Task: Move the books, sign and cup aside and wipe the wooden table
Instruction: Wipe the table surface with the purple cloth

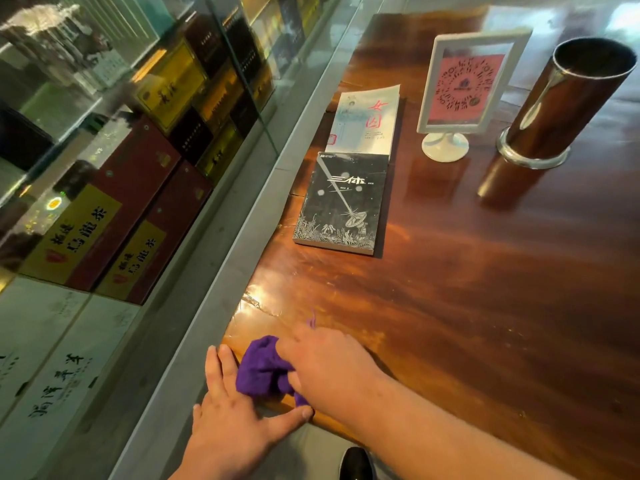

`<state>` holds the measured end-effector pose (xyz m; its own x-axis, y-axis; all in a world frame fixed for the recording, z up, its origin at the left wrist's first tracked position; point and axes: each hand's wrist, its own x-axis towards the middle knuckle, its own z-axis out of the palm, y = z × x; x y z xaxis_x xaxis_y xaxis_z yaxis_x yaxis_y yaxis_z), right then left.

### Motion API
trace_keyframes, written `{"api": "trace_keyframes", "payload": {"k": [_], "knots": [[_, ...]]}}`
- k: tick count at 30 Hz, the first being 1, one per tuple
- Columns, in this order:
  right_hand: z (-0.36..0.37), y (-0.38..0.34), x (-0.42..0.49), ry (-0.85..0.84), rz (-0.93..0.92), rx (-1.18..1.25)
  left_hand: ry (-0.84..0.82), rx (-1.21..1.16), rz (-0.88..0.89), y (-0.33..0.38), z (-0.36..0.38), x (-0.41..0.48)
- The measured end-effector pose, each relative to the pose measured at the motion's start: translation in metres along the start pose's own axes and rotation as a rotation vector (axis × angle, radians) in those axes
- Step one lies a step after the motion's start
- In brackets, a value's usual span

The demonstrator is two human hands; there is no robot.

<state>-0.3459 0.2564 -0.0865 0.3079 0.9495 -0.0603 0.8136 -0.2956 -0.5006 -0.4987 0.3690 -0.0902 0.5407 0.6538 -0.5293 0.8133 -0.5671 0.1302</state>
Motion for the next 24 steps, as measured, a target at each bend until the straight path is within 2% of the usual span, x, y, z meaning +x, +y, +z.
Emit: {"api": "trace_keyframes", "payload": {"k": [6, 12, 16, 18, 21, 24], "knots": [[-0.003, -0.002, 0.008, -0.029, 0.079, 0.021, -0.031, 0.034, 0.026, 0.005, -0.010, -0.006], [0.005, -0.018, 0.017, 0.066, 0.140, -0.044, -0.010, -0.028, 0.023, 0.001, -0.008, -0.008], [0.003, -0.015, -0.003, -0.044, 0.040, -0.036, 0.002, -0.021, 0.026, 0.001, -0.008, -0.007], [-0.003, -0.006, -0.013, -0.066, 0.051, -0.028, -0.030, -0.006, -0.018, 0.003, -0.011, -0.008], [-0.019, 0.007, -0.025, 0.000, 0.204, 0.038, -0.017, 0.020, -0.050, 0.004, -0.022, -0.012], [-0.044, 0.028, -0.045, 0.209, 0.418, 0.193, 0.141, 0.041, 0.031, 0.013, -0.041, -0.009]]}}
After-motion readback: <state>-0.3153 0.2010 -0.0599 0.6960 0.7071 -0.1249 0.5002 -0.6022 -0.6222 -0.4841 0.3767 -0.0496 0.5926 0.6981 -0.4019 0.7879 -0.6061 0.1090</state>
